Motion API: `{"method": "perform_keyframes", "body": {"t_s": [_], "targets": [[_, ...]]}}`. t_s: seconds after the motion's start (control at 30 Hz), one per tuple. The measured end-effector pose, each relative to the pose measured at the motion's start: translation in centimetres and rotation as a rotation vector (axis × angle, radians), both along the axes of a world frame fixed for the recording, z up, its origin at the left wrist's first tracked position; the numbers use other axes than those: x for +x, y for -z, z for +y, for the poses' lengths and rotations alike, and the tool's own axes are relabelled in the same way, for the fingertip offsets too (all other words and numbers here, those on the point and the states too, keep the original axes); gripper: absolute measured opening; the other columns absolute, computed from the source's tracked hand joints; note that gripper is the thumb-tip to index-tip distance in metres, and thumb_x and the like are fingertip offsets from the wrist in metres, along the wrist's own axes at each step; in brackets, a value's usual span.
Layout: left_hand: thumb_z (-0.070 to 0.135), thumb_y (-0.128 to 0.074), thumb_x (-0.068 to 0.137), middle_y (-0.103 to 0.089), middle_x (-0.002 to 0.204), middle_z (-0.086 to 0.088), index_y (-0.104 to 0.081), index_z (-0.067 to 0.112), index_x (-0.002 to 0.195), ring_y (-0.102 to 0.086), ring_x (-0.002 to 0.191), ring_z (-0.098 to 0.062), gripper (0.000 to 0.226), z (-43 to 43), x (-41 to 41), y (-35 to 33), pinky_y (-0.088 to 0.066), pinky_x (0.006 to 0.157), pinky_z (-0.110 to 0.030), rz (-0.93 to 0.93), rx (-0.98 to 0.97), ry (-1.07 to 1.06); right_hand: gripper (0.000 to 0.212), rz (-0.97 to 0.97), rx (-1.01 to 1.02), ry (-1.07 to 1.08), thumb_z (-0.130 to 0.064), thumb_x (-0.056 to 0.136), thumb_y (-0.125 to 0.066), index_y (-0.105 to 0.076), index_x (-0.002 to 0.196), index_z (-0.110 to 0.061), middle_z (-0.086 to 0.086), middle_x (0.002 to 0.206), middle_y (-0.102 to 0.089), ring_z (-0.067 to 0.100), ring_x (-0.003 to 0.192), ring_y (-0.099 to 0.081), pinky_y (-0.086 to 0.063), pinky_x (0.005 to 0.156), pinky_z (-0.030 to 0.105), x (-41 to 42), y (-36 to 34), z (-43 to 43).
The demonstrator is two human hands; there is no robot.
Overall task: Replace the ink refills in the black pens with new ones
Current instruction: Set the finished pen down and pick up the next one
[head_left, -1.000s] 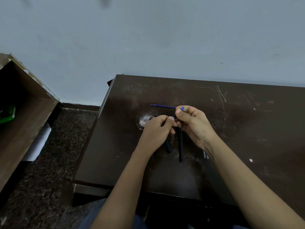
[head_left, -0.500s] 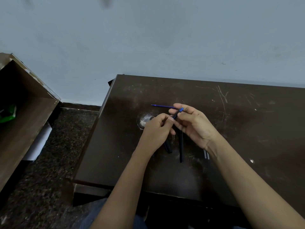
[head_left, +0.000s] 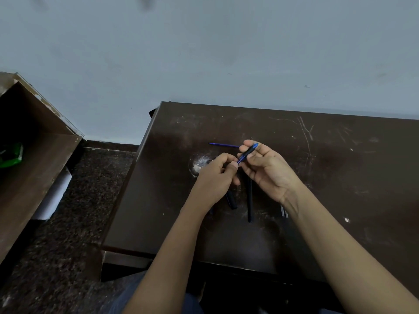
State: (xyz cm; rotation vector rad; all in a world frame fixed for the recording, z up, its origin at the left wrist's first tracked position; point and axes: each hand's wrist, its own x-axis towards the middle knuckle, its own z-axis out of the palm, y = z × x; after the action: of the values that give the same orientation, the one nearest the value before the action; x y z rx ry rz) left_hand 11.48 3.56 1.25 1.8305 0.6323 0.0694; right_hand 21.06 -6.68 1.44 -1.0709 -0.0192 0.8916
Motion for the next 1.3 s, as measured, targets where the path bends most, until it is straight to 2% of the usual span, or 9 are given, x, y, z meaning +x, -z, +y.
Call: {"method": "perform_keyframes", "body": {"t_s": [0.23,0.33,0.5,0.63,0.77,0.9,1.07,1.23,1.3], "targets": [[0.022,-0.043,0.099,-0.063,0.069,0.011,-0.063,0.030,0.094,-0.050,0.054,0.005,0.022,0.4,-0.2,0.0,-0.038,0.058,-0.014,0.022,0.019,-0.034,0.022,0.077,0.073,0.307,0.003,0.092,-0.051,-0.062,0.094,-0.017,-0.002,0.088,-0.066,0.008,0.079,-0.065,-0.049,0.083,0.024,0.9,0.5,0.1],[0.019,-0.043,0.099,-0.064,0.076,0.007,-0.063,0.029,0.090,-0.047,0.058,0.000,0.024,0.8,-0.3,0.1,-0.036,0.056,-0.016,0.049,0.060,-0.156,0.021,-0.028,-0.075,0.417,0.002,0.088,-0.058,-0.067,0.100,-0.014,0.001,0.085,-0.065,0.009,0.076,-0.061,-0.049,0.077,0.022,1.1,1.1,-0.1],[0.019,-0.044,0.097,-0.067,0.085,0.005,-0.060,0.032,0.086,-0.049,0.062,-0.003,0.024,1.3,-0.5,0.0,-0.038,0.057,-0.019,0.034,0.085,-0.334,0.023,-0.888,-0.840,-0.100,-0.011,0.077,-0.071,-0.072,0.099,-0.018,-0.005,0.075,-0.067,0.010,0.072,-0.062,-0.052,0.077,0.025,-1.1,2.4,0.5],[0.019,-0.044,0.098,-0.066,0.085,0.007,-0.060,0.029,0.090,-0.051,0.066,-0.002,0.021,1.3,-0.5,-0.1,-0.035,0.057,-0.019,0.047,0.097,-0.334,0.017,-1.090,-1.116,-0.355,-0.021,0.079,-0.066,-0.065,0.096,-0.024,-0.001,0.090,-0.069,0.024,0.087,-0.066,-0.056,0.079,0.041,-2.8,3.2,1.1],[0.019,-0.043,0.099,-0.066,0.087,0.004,-0.060,0.027,0.094,-0.050,0.068,-0.002,0.019,1.2,-0.5,-0.2,-0.034,0.058,-0.018,0.060,0.094,-0.316,0.021,-1.192,-1.212,-0.478,-0.022,0.085,-0.061,-0.065,0.105,-0.018,0.005,0.096,-0.069,0.027,0.091,-0.065,-0.054,0.083,0.042,-2.8,3.7,1.3],[0.018,-0.044,0.098,-0.067,0.085,0.002,-0.061,0.028,0.089,-0.053,0.069,-0.004,0.022,1.1,-0.6,-0.2,-0.038,0.059,-0.017,0.020,0.031,-0.339,0.019,-1.107,-1.096,-0.298,-0.025,0.084,-0.062,-0.069,0.101,-0.020,0.001,0.093,-0.072,0.022,0.089,-0.067,-0.055,0.082,0.038,-2.8,3.0,1.0],[0.019,-0.046,0.097,-0.068,0.085,0.005,-0.062,0.025,0.093,-0.063,0.081,-0.007,0.017,0.5,-0.2,-0.1,-0.042,0.067,-0.021,0.035,-0.076,-0.258,0.010,-0.607,-0.612,-0.006,-0.025,0.084,-0.068,-0.074,0.090,-0.020,-0.005,0.074,-0.071,0.001,0.067,-0.063,-0.050,0.066,0.015,-2.5,0.5,0.0],[0.020,-0.045,0.098,-0.066,0.079,0.004,-0.059,0.027,0.091,-0.046,0.054,-0.002,0.017,-0.1,-0.1,-0.9,-0.031,0.039,-0.011,0.145,-0.258,-0.109,0.003,-0.385,-0.467,-0.013,-0.007,0.080,-0.071,-0.070,0.079,-0.004,0.013,0.080,-0.071,0.013,0.070,-0.065,-0.054,0.073,0.027,-2.3,0.0,0.2],[0.020,-0.044,0.099,-0.064,0.078,0.004,-0.058,0.028,0.087,-0.042,0.051,-0.002,0.020,-0.1,0.0,-1.2,-0.029,0.036,-0.011,0.123,-0.286,-0.130,0.008,-0.387,-0.463,-0.018,-0.005,0.082,-0.067,-0.067,0.074,-0.005,0.012,0.072,-0.066,0.012,0.061,-0.062,-0.052,0.060,0.022,-1.6,-0.6,0.9]]}}
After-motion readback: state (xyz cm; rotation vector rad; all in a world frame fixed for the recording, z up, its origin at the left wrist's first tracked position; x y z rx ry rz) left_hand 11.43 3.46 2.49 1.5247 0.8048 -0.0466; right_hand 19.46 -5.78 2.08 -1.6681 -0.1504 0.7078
